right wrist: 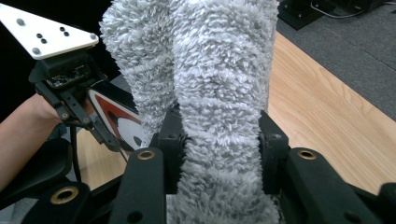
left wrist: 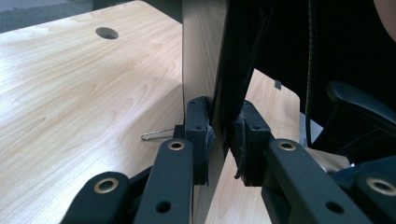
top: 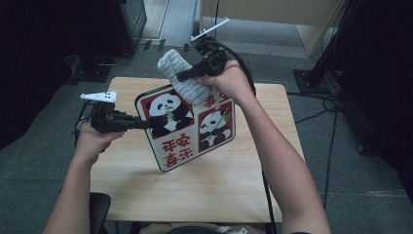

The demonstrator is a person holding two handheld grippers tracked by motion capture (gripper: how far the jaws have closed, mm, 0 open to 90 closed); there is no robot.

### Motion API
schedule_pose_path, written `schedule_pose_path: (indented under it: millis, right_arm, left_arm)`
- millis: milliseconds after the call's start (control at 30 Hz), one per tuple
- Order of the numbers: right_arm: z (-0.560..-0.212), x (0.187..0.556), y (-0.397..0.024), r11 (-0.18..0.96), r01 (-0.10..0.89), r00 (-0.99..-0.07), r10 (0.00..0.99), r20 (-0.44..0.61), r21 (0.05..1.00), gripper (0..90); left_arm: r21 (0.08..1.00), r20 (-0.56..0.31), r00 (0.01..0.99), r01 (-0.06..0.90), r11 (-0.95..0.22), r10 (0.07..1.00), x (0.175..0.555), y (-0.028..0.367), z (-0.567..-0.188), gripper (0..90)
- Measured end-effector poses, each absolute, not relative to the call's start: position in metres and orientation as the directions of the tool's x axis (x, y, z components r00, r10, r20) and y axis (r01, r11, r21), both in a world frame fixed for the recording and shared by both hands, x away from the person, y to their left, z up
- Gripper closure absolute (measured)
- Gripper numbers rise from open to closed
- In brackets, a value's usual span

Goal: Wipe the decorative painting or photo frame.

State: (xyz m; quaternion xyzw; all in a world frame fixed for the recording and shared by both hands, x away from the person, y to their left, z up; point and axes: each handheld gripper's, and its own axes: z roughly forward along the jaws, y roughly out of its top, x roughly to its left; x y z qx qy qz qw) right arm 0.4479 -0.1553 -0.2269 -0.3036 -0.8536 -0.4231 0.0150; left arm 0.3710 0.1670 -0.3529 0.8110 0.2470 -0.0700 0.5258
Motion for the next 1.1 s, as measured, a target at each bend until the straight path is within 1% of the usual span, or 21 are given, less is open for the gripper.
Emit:
schedule_pose_path:
  millis: [1100]
  right_arm:
    - [-0.225,0.461,-0.191,0.426,0.572,-0.773,0.565,0.288,0.701,63.4]
  left_arm:
    - [0.818,-0.372,0.869,0.474,-0.327,0.327,0.371,0.168,-0.353,78.3]
